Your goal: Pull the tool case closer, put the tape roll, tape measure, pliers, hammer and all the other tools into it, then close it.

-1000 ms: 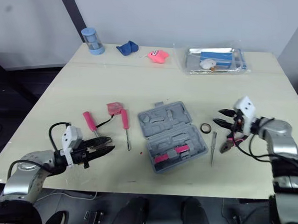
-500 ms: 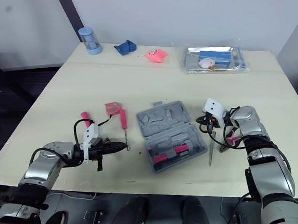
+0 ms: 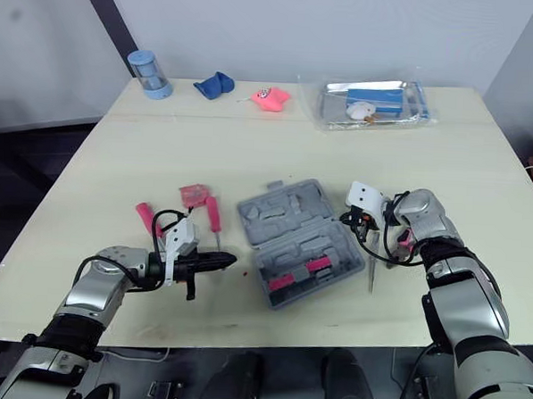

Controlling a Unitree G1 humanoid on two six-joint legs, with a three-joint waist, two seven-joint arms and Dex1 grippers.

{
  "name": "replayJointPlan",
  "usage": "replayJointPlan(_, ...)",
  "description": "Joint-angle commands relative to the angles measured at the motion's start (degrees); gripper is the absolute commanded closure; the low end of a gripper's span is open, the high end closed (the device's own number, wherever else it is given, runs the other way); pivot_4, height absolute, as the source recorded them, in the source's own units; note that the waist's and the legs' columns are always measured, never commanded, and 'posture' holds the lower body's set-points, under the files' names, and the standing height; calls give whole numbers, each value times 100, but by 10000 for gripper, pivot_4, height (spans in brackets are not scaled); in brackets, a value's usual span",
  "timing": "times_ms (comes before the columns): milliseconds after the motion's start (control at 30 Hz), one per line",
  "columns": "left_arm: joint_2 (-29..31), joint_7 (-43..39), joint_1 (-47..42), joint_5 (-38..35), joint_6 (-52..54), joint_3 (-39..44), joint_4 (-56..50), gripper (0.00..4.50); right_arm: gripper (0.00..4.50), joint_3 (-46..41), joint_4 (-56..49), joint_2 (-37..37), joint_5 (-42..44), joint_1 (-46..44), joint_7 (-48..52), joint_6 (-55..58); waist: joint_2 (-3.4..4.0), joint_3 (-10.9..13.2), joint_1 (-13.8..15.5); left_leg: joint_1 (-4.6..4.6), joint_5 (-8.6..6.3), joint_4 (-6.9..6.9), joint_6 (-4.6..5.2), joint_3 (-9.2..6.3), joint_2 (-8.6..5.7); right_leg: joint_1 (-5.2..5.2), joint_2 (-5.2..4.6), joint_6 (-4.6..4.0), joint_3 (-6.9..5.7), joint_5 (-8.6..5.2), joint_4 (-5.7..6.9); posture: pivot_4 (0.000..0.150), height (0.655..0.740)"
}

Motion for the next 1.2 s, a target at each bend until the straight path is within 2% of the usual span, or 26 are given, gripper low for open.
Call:
replayJointPlan(33,-45,32,-87,51,-95,-37,36,45000,44578,-41,68,88,-7,-150,-20,-148,0,0,-14,0,0,0,0,0,0,0,0,0,0,0,0,1500,7400)
replayJointPlan(733,-460,36,-643,396,-314,-319,805,45000,44578,-82,132,206,-8,-122,80,-247,0,0,-19,1,4,1,-6,-2,-2,0,0,0,0,0,2,1500,7400)
replayJointPlan(1200,-614,90,-670,396,-241,-331,729,45000,44578,-104,-525,219,252,208,1009,296,0,-1,-10,1,3,3,-6,-3,-4,0,-1,0,1,0,3,1500,7400)
